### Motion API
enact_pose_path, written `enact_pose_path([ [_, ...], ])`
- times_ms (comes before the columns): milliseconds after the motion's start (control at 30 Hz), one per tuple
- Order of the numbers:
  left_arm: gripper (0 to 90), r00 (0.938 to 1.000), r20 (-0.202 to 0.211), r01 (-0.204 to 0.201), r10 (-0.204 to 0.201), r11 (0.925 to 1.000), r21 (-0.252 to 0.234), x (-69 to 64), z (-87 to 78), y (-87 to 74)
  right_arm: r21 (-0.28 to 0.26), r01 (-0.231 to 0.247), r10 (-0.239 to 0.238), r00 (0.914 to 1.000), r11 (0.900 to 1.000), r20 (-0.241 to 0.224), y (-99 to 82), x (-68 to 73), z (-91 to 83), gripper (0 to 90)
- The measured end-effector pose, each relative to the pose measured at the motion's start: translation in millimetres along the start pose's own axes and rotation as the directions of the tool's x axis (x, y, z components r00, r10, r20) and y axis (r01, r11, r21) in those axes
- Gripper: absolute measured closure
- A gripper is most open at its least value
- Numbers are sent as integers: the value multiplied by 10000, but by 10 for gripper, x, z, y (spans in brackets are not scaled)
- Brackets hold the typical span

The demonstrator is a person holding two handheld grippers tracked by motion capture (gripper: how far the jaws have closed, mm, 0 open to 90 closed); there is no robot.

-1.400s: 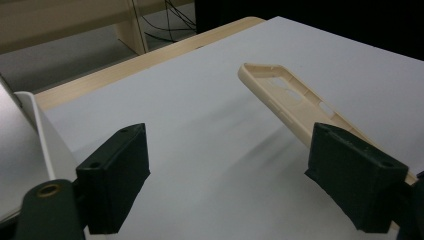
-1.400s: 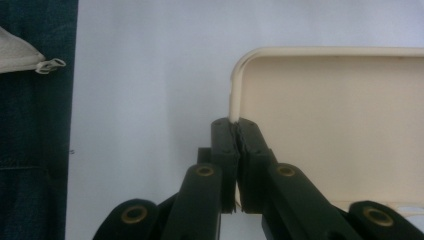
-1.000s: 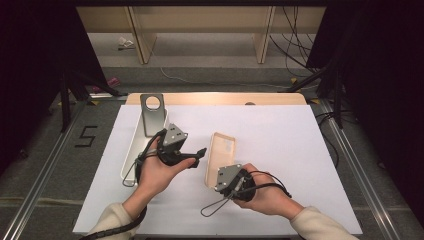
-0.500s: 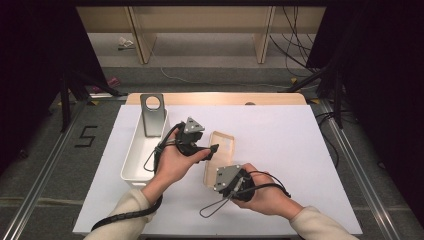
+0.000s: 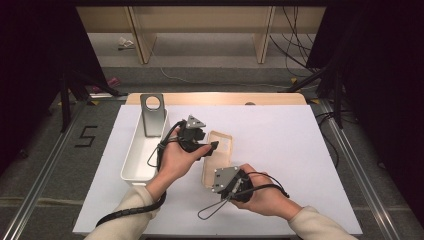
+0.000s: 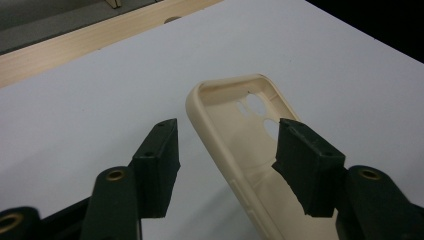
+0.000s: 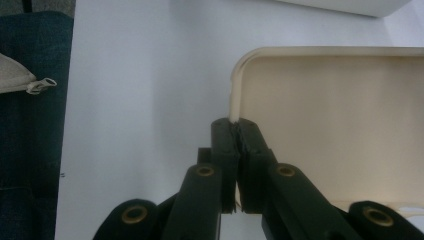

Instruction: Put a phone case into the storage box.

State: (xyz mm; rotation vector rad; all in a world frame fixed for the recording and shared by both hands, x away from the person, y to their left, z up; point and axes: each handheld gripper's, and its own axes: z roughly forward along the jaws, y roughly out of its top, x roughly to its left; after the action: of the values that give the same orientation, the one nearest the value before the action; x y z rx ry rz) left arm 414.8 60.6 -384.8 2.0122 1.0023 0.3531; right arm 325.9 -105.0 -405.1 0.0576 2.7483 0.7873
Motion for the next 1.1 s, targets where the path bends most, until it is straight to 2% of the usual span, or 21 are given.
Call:
enact_pose_path([
  [233, 495, 9997, 69, 237, -238, 9996, 178, 32, 27, 4, -40, 73, -73, 10000, 10000, 34, 4, 2, -5, 882],
  [400, 580, 9978, 217, 627, -633, 9977, 248, 62, 40, 4, -21, 132, -132, 9999, 9999, 39, 11, 14, -6, 882],
  [500, 611, 9949, 417, 904, -914, 9956, 245, 76, 43, 3, -12, 199, -199, 9998, 9998, 66, 14, 23, -3, 882],
  [600, 626, 9930, 421, 1090, -1102, 9936, 299, 91, 39, -3, -51, 353, -353, 9994, 9994, 62, 21, 32, -6, 882],
  [733, 666, 9902, 500, 1289, -1303, 9912, 299, 104, 23, -1, -40, 327, -327, 9995, 9995, 44, 28, 41, -7, 882],
  [800, 686, 9865, 634, 1495, -1508, 9885, 240, 105, 13, 5, -46, 430, -430, 9991, 9991, 66, 26, 40, 0, 882],
  [933, 712, 9848, 747, 1560, -1571, 9875, 202, 85, -1, 17, -35, 441, -441, 9990, 9990, 27, 26, 43, 8, 882],
  [1100, 763, 9790, 938, 1821, -1810, 9833, -31, 35, -35, 44, 65, 342, -342, 9994, 9994, 14, 20, 48, 25, 883],
])
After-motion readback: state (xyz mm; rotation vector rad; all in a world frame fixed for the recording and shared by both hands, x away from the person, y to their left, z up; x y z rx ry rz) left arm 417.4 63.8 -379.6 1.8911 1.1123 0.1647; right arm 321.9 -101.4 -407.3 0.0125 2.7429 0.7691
